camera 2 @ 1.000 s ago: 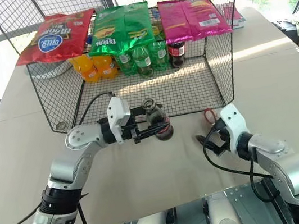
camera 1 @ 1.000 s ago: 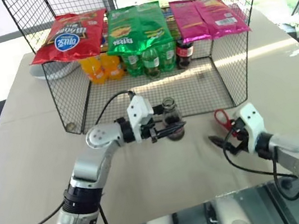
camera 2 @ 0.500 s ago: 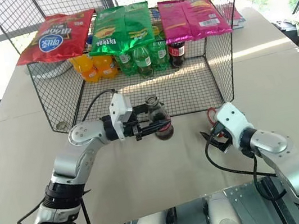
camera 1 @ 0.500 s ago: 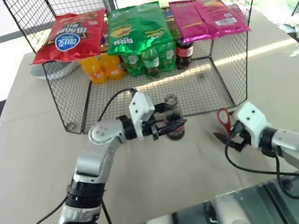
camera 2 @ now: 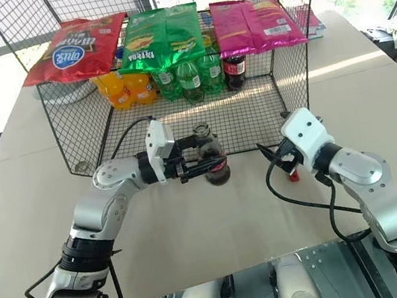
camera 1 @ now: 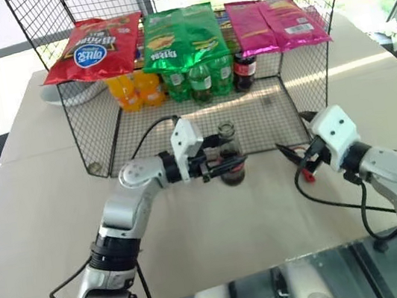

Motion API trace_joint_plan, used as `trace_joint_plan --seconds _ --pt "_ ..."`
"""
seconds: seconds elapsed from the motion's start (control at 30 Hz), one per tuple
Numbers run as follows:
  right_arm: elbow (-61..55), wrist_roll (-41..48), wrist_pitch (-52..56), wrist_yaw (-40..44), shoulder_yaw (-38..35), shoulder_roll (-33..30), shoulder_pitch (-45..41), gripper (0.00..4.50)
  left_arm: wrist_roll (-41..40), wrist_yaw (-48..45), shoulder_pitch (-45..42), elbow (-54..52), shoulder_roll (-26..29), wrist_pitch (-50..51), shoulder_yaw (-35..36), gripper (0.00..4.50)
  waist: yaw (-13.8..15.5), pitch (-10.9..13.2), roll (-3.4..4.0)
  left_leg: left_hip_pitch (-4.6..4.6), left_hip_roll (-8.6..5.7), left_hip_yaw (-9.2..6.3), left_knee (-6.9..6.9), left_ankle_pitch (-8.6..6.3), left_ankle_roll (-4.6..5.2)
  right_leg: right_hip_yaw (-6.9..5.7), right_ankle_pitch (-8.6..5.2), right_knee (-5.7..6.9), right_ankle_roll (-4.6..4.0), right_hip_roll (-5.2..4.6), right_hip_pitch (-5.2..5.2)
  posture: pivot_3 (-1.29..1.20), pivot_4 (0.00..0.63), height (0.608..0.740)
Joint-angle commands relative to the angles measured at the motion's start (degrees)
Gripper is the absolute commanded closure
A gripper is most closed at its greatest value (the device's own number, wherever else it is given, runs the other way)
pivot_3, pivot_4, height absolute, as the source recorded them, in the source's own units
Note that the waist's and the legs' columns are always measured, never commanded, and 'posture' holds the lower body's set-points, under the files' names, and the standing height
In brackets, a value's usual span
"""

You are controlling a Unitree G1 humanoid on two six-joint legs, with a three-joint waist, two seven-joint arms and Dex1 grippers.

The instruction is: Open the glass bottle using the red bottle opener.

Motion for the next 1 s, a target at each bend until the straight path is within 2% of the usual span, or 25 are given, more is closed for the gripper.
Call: trace_joint_plan --seconds 0.03,0.23,0.37,0.67,0.83,0.97,1.0 --pt "-1.0 -0.2 -1.4 -0.2 1.6 1.1 -3.1 0.00 -0.5 1.1 -0.5 -2.9 0.6 2.4 1.4 0.05 0.0 0.0 -0.01 -0.02 0.00 0.00 0.00 0.00 -0.01 -0.01 0.00 -0.01 0.00 0.00 -0.01 0.00 0.150 0.740" --pt "0.1 -0.5 -2.0 -0.1 3.1 2.2 -5.1 0.00 -1.8 0.9 0.7 -5.7 1.2 3.5 2.7 0.05 0.2 0.0 -0.01 -0.15 -0.04 -0.01 0.00 0.01 -0.03 -0.04 -0.01 -0.11 0.00 -0.06 -0.06 0.00 0.150 0.740" --pt "0.5 0.2 -2.3 0.4 2.8 2.4 -4.8 0.00 -3.4 -0.6 2.4 -7.6 3.5 3.9 5.1 0.05 0.1 0.0 0.00 -0.19 -0.07 -0.01 0.00 0.01 -0.02 -0.03 -0.01 -0.14 0.00 -0.11 -0.08 0.00 0.150 0.740" --pt "1.0 4.7 -2.9 1.9 -1.8 2.2 -1.8 0.00 -12.3 -2.8 12.6 -15.4 9.8 7.3 14.8 0.05 0.2 0.0 0.02 -0.14 -0.03 -0.02 -0.01 0.00 -0.02 -0.03 -0.01 -0.10 -0.01 -0.16 -0.07 0.00 0.150 0.740" --pt "0.9 5.4 -8.8 4.9 -8.0 -0.6 6.5 0.00 -16.1 4.2 19.6 -17.0 9.4 10.5 23.9 0.05 0.3 0.0 0.01 -0.17 -0.06 -0.03 -0.01 -0.01 -0.01 -0.03 -0.01 -0.15 -0.01 -0.25 -0.06 0.00 0.150 0.740" --pt "1.2 8.6 -18.4 8.6 -16.1 0.0 16.4 0.00 -14.0 17.0 23.0 -15.6 3.4 8.6 30.3 0.05 0.3 0.1 0.02 -0.15 -0.05 -0.03 -0.02 -0.04 0.02 -0.05 -0.02 -0.15 0.01 -0.44 -0.04 0.00 0.150 0.740" --pt "1.3 9.1 -20.1 10.2 -17.4 -0.6 18.5 0.00 -13.3 17.3 23.6 -15.7 2.6 7.1 30.5 0.05 0.2 0.1 0.00 -0.15 -0.06 -0.03 -0.02 -0.04 0.02 -0.04 -0.01 -0.15 0.02 -0.44 -0.04 0.00 0.150 0.740"
